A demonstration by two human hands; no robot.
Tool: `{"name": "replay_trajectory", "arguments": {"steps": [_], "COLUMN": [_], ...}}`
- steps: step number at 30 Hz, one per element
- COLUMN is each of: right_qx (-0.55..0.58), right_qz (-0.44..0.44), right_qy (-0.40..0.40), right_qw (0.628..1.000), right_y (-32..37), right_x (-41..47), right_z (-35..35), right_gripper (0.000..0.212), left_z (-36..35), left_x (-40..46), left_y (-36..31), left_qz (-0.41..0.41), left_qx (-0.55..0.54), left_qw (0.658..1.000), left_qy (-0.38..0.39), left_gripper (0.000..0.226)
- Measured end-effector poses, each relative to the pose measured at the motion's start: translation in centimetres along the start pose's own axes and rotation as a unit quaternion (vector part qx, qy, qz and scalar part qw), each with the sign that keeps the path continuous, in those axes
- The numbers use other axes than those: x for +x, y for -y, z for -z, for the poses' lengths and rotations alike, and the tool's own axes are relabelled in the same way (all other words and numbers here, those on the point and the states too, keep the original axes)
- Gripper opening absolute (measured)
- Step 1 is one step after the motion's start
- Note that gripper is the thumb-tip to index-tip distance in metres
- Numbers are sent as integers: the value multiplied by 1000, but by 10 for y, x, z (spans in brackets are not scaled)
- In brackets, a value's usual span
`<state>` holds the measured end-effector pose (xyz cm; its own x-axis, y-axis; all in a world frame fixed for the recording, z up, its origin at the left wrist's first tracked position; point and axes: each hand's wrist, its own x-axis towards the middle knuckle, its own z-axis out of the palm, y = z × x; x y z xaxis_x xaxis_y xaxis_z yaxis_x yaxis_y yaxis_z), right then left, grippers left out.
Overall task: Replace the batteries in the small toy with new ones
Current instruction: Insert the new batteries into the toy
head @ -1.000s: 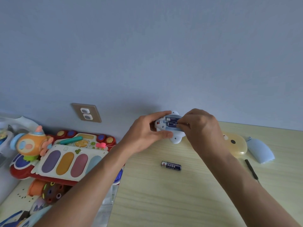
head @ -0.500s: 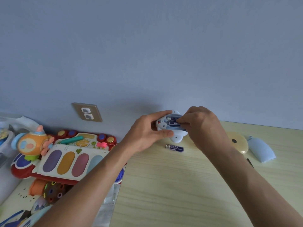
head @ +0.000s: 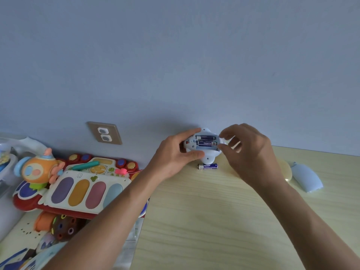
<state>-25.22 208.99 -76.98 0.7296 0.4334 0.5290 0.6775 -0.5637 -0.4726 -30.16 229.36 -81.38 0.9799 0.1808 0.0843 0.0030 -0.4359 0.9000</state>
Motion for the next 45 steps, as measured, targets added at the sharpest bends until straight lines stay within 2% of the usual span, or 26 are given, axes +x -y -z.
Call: {"name": "replay_trajectory", "arguments": {"steps": [3, 6, 11, 14, 19, 22, 25, 29, 32, 35, 40, 45], "right_qx": [-4, -67, -114, -140, -203, -176, -141, -48, 10, 73, 98, 14], "right_qz": [29, 22, -18, 1, 67, 76, 103, 51, 39, -15, -44, 9], "right_qy": [83, 139, 128, 111, 132, 149, 151, 206, 129, 85, 85, 102], "right_qw": [996, 988, 985, 984, 968, 970, 973, 976, 991, 994, 991, 995], "right_y": [9, 16, 17, 17, 18, 17, 20, 20, 15, 13, 9, -3], "right_x": [-9, -18, -23, -25, -26, -25, -26, -19, 1, 17, 25, 22], "right_z": [6, 2, -11, -16, -15, -15, -15, -2, 8, 6, -10, -21], "right_gripper": [19, 20, 33, 41, 53, 46, 58, 33, 27, 24, 18, 11], "left_z": [-1, -1, -1, -1, -1, 1, 1, 0, 1, 1, 0, 0], "left_x": [2, 4, 3, 4, 3, 4, 5, 4, 5, 5, 7, 7], "left_y": [3, 5, 5, 7, 6, 8, 8, 8, 9, 10, 12, 12], "left_qz": [-7, -15, -15, -14, -14, -6, -7, -10, -9, -5, 5, 11], "left_qx": [13, 11, 13, 5, -15, -40, -44, -33, -29, -33, -53, -46], "left_qw": [1000, 1000, 1000, 1000, 1000, 999, 999, 999, 1000, 999, 999, 999], "left_qy": [-13, -14, -16, -13, -4, 7, 8, 3, -1, -3, 4, 6], "left_gripper": [64, 65, 66, 67, 70, 73, 79, 73, 70, 69, 71, 72]}}
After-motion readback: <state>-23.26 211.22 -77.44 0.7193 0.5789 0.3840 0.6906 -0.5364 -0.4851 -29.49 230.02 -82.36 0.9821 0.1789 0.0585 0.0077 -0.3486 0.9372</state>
